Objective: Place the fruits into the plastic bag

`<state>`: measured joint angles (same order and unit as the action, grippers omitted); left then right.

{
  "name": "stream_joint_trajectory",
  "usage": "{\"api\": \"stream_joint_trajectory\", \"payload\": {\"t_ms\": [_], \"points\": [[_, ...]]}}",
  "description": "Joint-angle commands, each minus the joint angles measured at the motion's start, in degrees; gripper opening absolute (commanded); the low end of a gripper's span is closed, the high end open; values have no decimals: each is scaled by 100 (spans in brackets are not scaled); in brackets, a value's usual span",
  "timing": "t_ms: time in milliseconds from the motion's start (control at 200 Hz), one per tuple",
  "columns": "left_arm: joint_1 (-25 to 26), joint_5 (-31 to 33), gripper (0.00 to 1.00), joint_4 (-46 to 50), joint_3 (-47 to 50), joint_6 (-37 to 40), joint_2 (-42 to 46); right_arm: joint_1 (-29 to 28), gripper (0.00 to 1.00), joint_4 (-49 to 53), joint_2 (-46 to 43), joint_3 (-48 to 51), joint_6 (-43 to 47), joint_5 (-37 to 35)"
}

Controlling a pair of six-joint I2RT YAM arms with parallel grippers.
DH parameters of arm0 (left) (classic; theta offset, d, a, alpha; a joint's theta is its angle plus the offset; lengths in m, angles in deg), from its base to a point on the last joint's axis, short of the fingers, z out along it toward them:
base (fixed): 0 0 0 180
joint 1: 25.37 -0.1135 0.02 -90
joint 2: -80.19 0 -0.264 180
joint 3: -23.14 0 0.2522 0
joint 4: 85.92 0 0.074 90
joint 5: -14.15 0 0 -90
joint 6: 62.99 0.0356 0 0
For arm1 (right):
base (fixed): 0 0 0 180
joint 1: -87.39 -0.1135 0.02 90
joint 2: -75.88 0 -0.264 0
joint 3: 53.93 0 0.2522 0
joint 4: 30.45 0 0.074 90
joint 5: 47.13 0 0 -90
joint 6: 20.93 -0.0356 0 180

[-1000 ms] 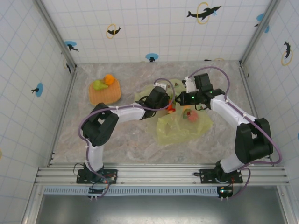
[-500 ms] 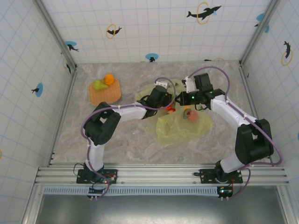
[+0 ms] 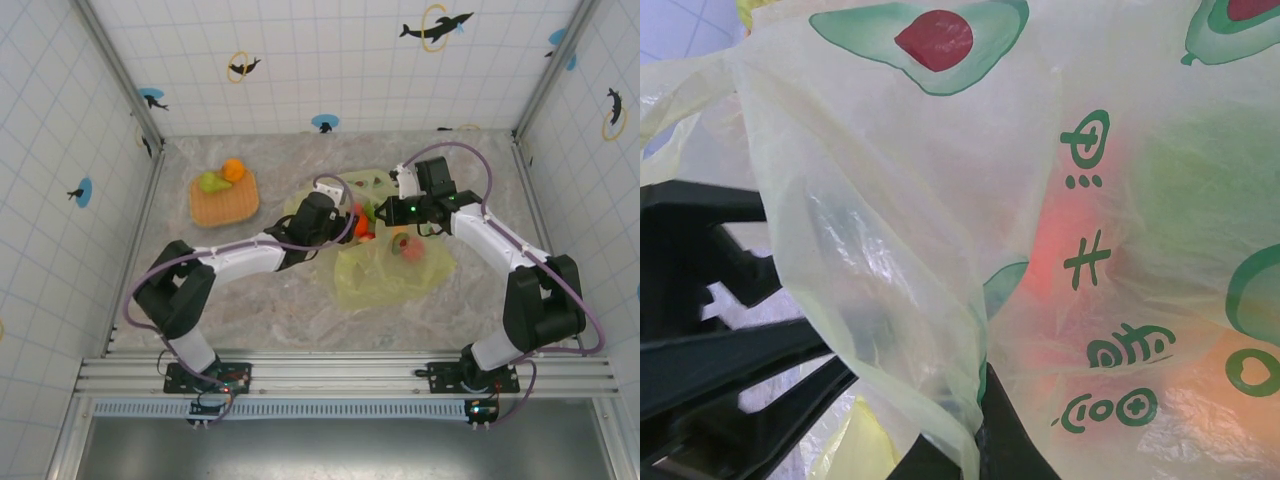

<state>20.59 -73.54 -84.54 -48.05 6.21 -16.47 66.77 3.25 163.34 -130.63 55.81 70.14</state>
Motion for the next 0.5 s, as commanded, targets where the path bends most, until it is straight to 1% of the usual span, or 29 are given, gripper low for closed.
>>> {"api": "stream_joint_trajectory", "payload": {"t_ms": [0,120,220,390,495], "points": [[-8,-475,64,97,328,42,467,-1,0,-127,-54,-52,-6,27],[-21,-1006,65,268,505,158,848,7,0,-125,-80,-60,3,7],[-26,-1299,65,539,533,302,1108,6,0,-124,-97,-72,-2,6],[-101,-1293,65,877,549,482,1584,0,0,-164,-99,-79,-29,7],[-271,-1211,66,1056,544,487,1906,-16,0,-190,-113,-100,-60,-11]]}}
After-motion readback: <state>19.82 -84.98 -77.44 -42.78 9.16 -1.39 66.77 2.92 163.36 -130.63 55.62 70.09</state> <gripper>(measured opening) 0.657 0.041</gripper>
